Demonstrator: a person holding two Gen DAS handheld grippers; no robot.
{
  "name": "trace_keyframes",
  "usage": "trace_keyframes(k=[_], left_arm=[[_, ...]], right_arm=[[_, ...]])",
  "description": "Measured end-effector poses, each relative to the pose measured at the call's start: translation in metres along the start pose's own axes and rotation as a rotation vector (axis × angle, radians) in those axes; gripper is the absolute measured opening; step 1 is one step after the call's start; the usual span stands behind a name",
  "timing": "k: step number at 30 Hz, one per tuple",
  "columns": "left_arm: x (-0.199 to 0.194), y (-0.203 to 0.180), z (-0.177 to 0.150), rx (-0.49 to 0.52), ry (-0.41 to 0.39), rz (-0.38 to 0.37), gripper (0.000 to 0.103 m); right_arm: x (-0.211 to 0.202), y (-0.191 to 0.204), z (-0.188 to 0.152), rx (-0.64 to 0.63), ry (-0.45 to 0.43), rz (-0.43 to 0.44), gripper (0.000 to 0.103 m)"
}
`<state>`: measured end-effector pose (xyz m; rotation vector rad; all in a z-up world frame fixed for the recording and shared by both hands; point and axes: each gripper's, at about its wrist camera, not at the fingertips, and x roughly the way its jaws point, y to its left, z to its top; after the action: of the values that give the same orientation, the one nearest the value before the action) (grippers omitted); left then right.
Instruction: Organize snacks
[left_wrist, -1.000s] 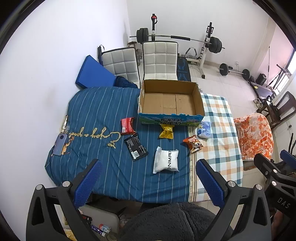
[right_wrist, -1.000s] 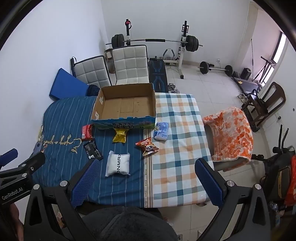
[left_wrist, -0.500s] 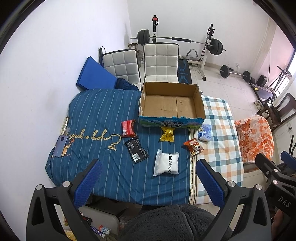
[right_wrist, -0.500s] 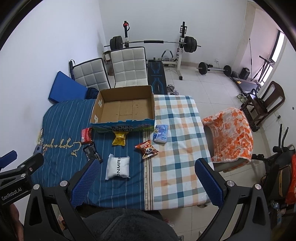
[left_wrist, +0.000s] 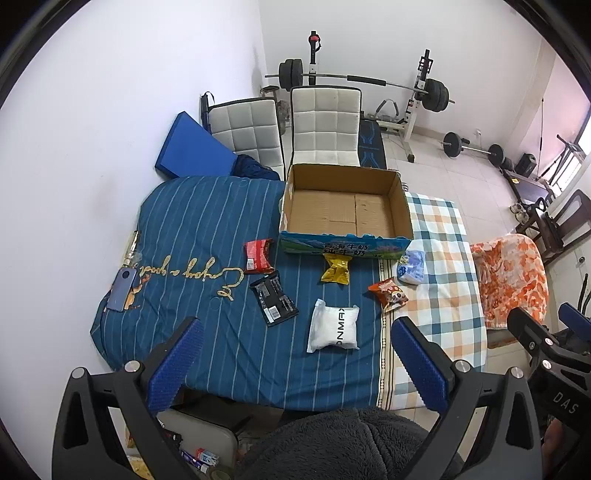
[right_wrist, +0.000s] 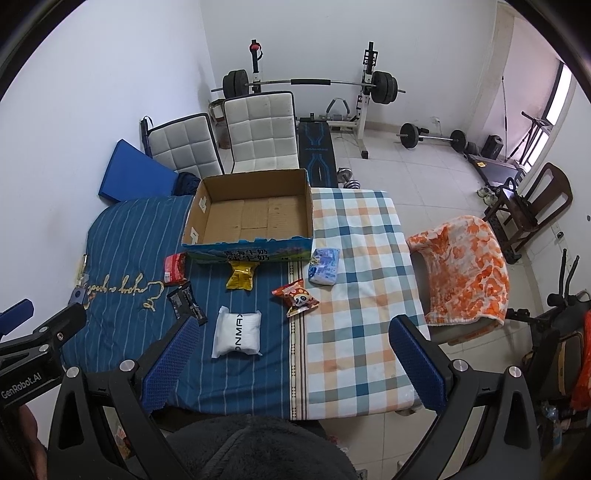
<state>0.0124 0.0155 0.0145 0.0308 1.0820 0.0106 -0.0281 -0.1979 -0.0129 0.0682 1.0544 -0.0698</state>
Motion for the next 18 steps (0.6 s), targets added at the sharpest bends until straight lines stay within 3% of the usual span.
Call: trace_keyframes(k=[18], left_arm=[[0.004, 0.0037, -0.0002, -0.01, 0.005, -0.005, 0.103]], right_arm=[[-0.0011, -0.0002, -0.0012, -0.026, -0.035, 0.002, 0.103]])
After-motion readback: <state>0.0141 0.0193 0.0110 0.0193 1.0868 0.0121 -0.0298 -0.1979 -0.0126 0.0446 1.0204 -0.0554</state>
